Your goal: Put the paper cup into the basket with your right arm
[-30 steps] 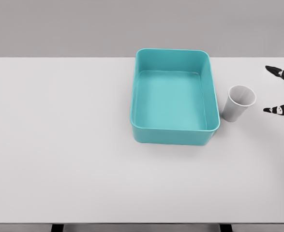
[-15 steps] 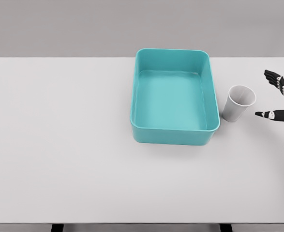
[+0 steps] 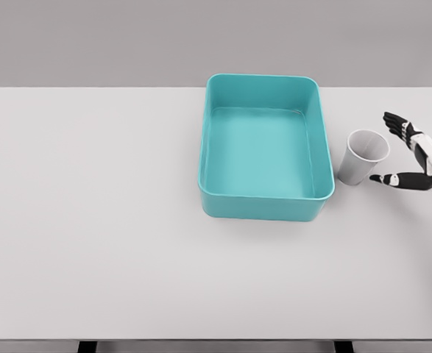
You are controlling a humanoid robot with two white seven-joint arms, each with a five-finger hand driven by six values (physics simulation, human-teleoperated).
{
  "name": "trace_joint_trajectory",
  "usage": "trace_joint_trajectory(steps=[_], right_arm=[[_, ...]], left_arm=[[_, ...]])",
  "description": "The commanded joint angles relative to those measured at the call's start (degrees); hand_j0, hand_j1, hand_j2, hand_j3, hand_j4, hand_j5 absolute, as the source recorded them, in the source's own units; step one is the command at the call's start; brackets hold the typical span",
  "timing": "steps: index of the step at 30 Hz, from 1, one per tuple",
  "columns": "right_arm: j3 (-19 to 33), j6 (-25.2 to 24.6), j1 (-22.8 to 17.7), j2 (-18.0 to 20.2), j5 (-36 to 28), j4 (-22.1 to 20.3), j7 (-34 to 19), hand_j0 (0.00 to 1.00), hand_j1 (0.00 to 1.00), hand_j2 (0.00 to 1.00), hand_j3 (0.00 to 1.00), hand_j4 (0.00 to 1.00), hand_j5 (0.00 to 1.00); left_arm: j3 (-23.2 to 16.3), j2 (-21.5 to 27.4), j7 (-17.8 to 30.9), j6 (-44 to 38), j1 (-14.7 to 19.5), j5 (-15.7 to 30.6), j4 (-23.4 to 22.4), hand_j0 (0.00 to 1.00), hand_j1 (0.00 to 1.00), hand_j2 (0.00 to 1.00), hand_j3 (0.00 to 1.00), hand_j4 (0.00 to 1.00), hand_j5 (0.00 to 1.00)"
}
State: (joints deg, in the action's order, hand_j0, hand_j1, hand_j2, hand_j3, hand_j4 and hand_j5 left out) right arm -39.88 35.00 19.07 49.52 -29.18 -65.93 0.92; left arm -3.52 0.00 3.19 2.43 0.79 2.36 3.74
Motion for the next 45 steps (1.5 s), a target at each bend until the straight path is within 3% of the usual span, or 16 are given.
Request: trace_joint_trajectory(steps=[1, 33, 45], right_arm=[[0.07, 0.0, 0.0, -0.75, -0.17, -0.08, 0.04, 1.0, 1.0, 1.0, 1.0, 1.0, 1.0], [-0.37, 0.0, 1.76, -5.84, -0.17, 0.18, 0.04, 1.0, 1.0, 1.0, 1.0, 1.0, 1.0], [-0.28, 0.0, 1.76, -5.58, 0.27, 0.18, 0.04, 0.63, 0.63, 0.63, 0.63, 0.63, 0.63]], left_arm=[[0.0, 0.0, -0.02, 0.03, 0.0, 0.01, 0.04, 1.0, 1.0, 1.0, 1.0, 1.0, 1.0], [0.0, 0.0, -0.02, -0.05, 0.0, 0.01, -0.04, 1.0, 1.0, 1.0, 1.0, 1.0, 1.0], [0.09, 0.0, -0.02, -0.05, 0.0, 0.01, 0.04, 1.0, 1.0, 1.0, 1.0, 1.0, 1.0]])
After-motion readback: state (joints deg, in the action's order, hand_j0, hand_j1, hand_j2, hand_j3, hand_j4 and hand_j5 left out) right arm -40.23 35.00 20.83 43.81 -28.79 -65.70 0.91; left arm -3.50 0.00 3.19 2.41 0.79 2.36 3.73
